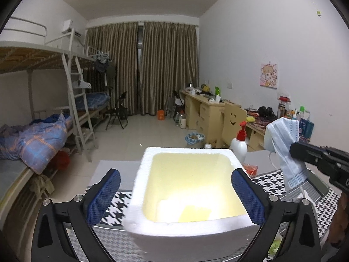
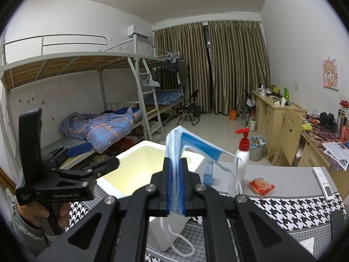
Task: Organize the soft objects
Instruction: 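Move right gripper over the foam box and release the blue mask inside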
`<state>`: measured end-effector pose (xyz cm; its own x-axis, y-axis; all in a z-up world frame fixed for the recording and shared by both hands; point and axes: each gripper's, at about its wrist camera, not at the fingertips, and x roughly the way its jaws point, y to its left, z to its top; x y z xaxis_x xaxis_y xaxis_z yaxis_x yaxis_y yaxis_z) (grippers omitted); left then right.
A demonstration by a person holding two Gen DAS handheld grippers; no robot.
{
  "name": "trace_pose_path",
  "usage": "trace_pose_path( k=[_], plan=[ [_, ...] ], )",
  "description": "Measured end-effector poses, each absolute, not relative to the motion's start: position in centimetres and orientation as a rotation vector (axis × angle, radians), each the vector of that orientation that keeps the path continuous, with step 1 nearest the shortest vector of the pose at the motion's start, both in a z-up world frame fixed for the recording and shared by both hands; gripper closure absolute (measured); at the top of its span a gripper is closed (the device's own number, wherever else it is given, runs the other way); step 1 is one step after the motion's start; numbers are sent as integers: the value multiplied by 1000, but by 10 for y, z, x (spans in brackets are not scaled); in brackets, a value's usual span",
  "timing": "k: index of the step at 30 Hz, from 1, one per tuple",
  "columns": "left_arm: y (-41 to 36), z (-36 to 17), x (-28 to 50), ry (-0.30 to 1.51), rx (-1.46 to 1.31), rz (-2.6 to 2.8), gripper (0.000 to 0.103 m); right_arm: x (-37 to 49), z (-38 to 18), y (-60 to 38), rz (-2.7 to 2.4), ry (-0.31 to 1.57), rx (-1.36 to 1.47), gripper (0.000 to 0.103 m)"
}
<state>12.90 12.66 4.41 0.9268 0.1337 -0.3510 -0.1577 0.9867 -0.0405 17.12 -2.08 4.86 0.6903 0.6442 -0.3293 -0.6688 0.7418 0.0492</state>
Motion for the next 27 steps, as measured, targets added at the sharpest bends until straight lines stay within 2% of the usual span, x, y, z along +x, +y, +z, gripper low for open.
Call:
trace_pose_path(
  k=[10, 27],
  plan=[
    [136, 52, 102, 298, -63, 181, 1, 171, 57, -11, 744, 322, -107, 93],
    [164, 41, 85, 310, -97, 229, 1, 174, 63, 24, 795, 323, -145, 93]
  ],
)
